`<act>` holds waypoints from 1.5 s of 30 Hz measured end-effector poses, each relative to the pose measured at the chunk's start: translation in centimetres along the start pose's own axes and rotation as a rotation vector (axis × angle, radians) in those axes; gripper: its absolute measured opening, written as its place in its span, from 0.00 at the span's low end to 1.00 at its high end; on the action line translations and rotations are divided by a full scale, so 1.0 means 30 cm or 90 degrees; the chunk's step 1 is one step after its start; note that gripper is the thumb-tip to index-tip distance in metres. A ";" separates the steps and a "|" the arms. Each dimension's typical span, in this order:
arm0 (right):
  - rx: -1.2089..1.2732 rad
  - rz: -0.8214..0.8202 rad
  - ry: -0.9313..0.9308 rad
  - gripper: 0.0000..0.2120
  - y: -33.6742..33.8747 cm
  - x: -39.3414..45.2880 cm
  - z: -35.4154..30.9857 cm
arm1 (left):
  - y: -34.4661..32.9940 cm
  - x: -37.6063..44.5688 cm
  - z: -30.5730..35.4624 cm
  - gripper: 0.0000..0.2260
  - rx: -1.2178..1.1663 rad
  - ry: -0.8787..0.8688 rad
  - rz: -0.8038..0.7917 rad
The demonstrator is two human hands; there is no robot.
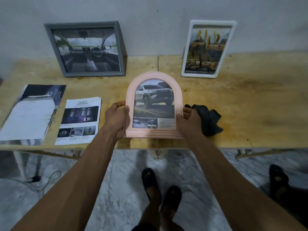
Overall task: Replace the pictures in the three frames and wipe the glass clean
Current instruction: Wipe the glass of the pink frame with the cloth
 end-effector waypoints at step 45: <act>-0.184 0.055 0.153 0.10 -0.101 0.501 -0.624 | -0.247 0.464 0.565 0.14 0.188 -0.175 0.003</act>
Point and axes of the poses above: each hand's wrist, its own x-axis towards the middle knuckle, its own y-axis out of the back of the hand, z = x × y, the point moved 7 cm from there along x, towards the middle knuckle, and after that the axes turned 3 degrees about -x, right-handed, at the moved point
